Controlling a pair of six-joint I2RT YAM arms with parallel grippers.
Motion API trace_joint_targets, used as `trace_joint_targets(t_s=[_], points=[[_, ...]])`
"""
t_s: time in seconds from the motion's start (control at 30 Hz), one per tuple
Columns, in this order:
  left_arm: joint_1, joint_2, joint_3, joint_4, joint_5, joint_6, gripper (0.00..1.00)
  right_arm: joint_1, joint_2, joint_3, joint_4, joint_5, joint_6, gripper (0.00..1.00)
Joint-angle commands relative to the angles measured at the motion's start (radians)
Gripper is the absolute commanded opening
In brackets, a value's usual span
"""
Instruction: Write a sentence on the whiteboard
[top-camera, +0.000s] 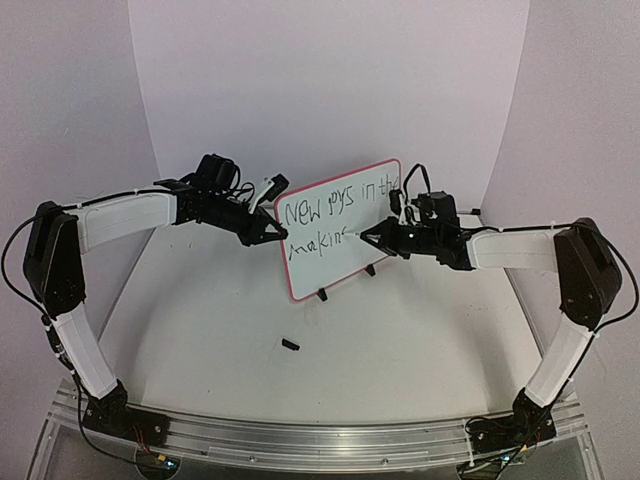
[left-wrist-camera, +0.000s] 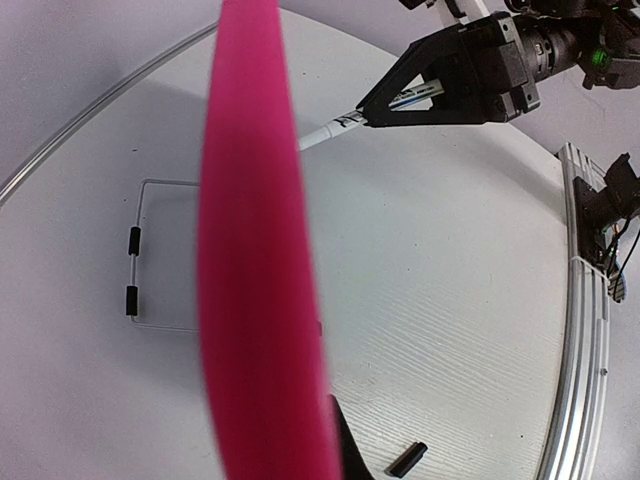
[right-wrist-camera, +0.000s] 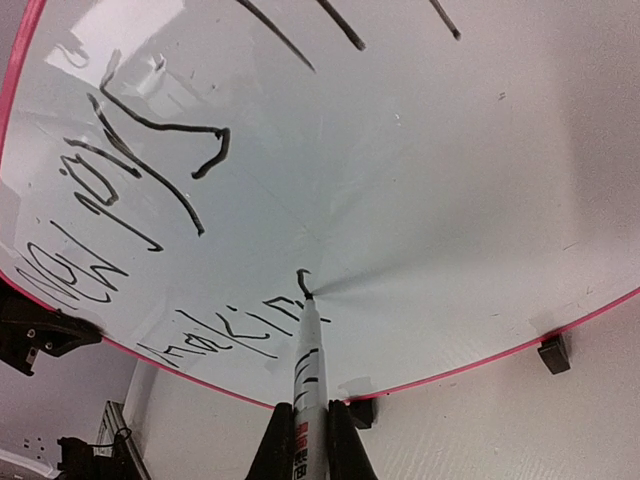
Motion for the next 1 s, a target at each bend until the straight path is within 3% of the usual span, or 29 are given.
trace_joint_targets(t_s=[0.0,0.97], points=[[-0.036,0.029,-0.003,-0.145,0.051,0.013,0.0,-0.004,0.017,0.001,0.023,0.002,-0.009,0.0],[-0.036,0.025,-0.003,-0.145,0.055,0.013,0.0,-0.007,-0.064,0.057,-0.036,0.07,-0.036,0.0]])
